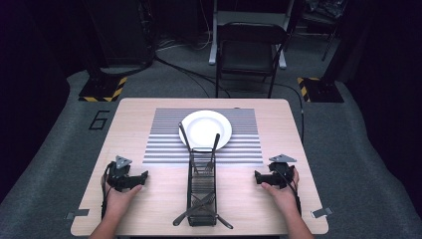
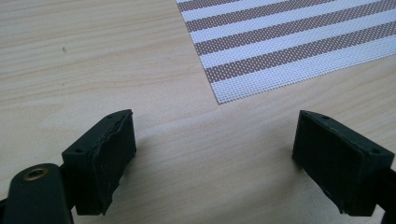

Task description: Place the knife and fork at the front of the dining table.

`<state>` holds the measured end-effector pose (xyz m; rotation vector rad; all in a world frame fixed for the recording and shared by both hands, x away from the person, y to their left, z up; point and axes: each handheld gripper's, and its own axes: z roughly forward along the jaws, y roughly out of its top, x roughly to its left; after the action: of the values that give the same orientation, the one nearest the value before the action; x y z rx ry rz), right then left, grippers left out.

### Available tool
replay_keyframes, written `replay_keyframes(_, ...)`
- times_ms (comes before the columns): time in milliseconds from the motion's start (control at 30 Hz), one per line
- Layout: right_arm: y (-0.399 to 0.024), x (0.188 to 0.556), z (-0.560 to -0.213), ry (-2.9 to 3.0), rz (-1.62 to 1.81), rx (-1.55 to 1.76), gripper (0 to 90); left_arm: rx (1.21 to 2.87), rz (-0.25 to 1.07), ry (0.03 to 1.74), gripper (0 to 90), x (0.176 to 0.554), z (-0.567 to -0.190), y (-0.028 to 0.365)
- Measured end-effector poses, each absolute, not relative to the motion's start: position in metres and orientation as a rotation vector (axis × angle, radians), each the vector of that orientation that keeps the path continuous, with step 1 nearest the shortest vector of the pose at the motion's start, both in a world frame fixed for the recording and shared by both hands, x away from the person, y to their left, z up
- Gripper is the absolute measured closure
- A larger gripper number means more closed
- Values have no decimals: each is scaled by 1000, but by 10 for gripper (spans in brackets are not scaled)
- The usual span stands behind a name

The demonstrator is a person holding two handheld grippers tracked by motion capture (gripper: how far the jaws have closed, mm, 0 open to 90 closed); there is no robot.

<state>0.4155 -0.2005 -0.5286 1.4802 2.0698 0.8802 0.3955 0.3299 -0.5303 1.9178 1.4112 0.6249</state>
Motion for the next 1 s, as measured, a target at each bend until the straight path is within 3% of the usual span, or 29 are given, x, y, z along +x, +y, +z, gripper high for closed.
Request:
replay_keyframes(833,-200,412,-528,2062,884,1465,47,1919,618,1413,141,397,-530,330)
replay_keyframes(1000,-201,411,-526,2028,894,1496,142,1920,619,1412,143,397,-530,330)
